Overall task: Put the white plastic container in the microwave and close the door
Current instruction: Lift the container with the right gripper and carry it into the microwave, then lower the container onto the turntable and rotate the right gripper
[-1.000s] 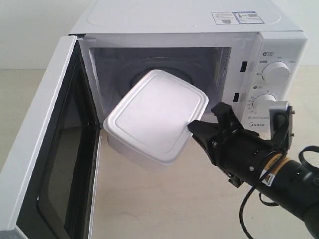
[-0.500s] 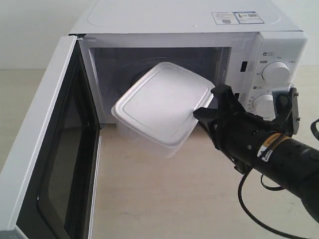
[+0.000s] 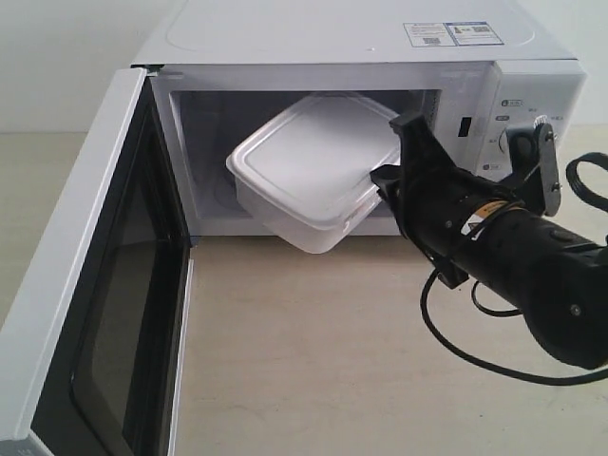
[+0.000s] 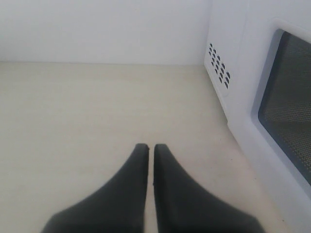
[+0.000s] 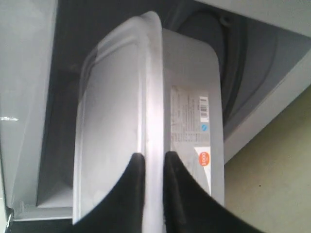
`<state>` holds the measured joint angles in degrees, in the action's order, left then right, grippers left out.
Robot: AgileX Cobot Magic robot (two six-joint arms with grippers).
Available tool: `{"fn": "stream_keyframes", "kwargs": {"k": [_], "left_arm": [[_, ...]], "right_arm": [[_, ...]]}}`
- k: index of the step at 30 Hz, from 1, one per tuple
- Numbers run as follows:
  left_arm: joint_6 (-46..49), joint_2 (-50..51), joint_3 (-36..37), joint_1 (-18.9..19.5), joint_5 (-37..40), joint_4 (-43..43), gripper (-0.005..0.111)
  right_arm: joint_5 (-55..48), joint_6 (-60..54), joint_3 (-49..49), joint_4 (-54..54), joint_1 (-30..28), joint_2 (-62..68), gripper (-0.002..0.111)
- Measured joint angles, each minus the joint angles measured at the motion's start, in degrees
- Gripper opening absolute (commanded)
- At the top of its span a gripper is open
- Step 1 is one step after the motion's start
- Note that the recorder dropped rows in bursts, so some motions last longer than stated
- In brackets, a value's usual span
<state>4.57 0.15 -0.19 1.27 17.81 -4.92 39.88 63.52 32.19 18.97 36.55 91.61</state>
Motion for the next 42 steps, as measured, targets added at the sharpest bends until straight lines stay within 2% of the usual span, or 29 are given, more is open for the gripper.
{"fn": "stream_keyframes", "kwargs": {"k": [11,23,28,35,42], "left_arm": [[0.0,0.0,0.0,0.0,0.0,0.0,0.004],[0.0,0.0,0.0,0.0,0.0,0.0,0.004],[0.0,0.0,0.0,0.0,0.0,0.0,0.004],[0.0,0.0,0.0,0.0,0.0,0.0,0.004],[0.0,0.0,0.0,0.0,0.0,0.0,0.004]], "right_arm": [[0.1,-1.1,0.4,4.0,0.0,1.3,0.000],[-2.7,-6.1,6.2,7.6,0.0,1.9,0.000],[-2.7,-6.5,8.4,8.6,2.3,4.5,0.000],[4.5,-9.5,10.1,22.6,8.8,9.8,0.000],[5.6,-13.7,13.8,28.2,9.3,11.1,0.000]]}}
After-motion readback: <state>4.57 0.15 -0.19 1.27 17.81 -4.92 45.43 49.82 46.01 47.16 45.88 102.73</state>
